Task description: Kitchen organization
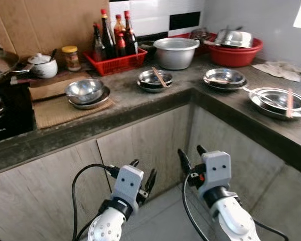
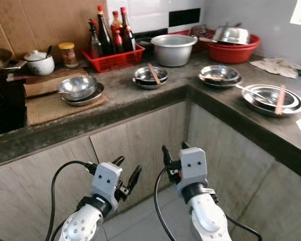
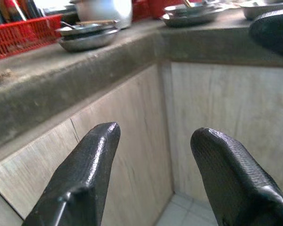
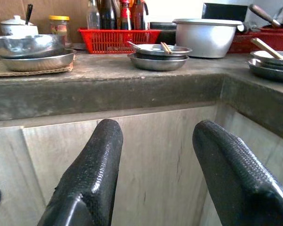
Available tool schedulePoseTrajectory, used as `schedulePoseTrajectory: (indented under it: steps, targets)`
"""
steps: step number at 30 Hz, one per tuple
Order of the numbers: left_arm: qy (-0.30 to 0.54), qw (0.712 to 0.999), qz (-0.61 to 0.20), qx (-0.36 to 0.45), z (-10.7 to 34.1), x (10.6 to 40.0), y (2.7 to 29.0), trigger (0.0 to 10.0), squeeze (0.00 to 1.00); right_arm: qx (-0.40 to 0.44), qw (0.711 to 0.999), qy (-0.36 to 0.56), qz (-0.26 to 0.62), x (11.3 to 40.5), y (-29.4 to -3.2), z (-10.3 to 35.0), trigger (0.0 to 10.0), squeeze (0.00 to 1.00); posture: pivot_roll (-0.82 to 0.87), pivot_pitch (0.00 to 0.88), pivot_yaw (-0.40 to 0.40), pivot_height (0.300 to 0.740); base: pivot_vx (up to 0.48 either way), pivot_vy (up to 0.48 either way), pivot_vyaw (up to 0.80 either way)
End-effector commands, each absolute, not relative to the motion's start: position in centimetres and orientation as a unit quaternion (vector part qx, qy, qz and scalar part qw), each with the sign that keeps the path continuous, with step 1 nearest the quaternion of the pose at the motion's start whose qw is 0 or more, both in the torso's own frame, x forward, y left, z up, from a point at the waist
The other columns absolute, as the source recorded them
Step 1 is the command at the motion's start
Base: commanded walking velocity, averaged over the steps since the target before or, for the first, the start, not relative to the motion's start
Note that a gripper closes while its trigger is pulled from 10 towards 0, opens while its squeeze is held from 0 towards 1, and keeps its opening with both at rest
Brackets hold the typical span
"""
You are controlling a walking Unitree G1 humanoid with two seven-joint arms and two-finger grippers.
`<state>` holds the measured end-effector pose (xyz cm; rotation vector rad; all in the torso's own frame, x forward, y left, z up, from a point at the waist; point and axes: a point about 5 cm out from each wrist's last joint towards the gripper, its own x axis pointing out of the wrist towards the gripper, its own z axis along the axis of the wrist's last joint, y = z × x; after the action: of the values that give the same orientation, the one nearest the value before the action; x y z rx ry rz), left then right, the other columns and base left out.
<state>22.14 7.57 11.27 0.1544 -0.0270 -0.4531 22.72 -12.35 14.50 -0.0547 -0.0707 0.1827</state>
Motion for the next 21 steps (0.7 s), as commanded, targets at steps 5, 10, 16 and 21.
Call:
schedulePoseTrajectory:
  steps: [5,10,16,21]
  targets:
    - [-0.015,0.971,-0.227,0.076,11.39,22.06,7.23,10.0,0.0,-0.032,0.995,-0.032,0.084,22.81,-12.72,14.34,10.0,0.0,-0.04,0.0,0.003,0.74,0.283,0.0,0.8]
    - [-0.017,0.971,-0.227,0.075,11.45,22.14,7.18,10.0,0.0,-0.032,0.995,-0.034,0.084,22.9,-12.79,14.41,10.0,0.0,-0.04,0.0,0.004,0.74,0.283,0.0,0.8]
    - [-0.016,0.972,-0.221,0.074,11.47,22.21,7.16,10.0,0.0,-0.032,0.996,-0.037,0.079,23.11,-13.01,14.47,10.0,0.0,-0.04,0.0,0.001,0.74,0.282,0.0,0.8]
    - [-0.016,0.972,-0.22,0.074,11.46,22.19,7.18,10.0,0.0,-0.025,0.996,-0.039,0.074,23.29,-13.22,14.59,10.0,0.0,-0.04,0.0,0.0,0.74,0.282,0.0,0.0]
